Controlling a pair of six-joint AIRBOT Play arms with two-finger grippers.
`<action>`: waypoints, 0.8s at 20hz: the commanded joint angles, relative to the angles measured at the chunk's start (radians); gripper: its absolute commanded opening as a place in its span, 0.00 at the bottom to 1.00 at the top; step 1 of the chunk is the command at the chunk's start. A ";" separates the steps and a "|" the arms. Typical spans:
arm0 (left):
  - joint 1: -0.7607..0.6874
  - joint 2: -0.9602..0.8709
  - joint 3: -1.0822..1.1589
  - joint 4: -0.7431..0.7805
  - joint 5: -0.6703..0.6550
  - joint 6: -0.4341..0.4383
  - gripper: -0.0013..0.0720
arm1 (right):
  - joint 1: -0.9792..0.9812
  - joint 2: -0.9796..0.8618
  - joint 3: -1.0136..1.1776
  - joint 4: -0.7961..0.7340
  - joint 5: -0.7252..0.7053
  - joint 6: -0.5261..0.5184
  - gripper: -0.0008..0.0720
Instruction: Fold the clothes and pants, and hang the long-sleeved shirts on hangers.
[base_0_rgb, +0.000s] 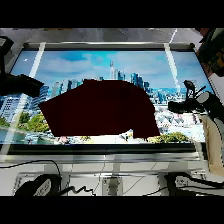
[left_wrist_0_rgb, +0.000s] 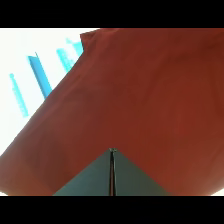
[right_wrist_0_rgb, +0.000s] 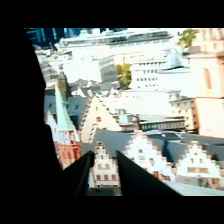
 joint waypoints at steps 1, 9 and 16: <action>0.001 0.001 0.000 -0.059 -0.006 0.000 0.03 | -0.062 -0.101 0.000 0.294 0.060 -0.146 0.78; -0.003 -0.032 -0.002 -0.143 -0.104 0.000 0.03 | 0.022 -0.230 0.055 0.382 -0.024 -0.146 0.77; -0.002 -0.163 -0.064 -0.067 -0.200 -0.014 0.04 | 0.101 -0.333 0.169 0.323 0.027 -0.095 0.62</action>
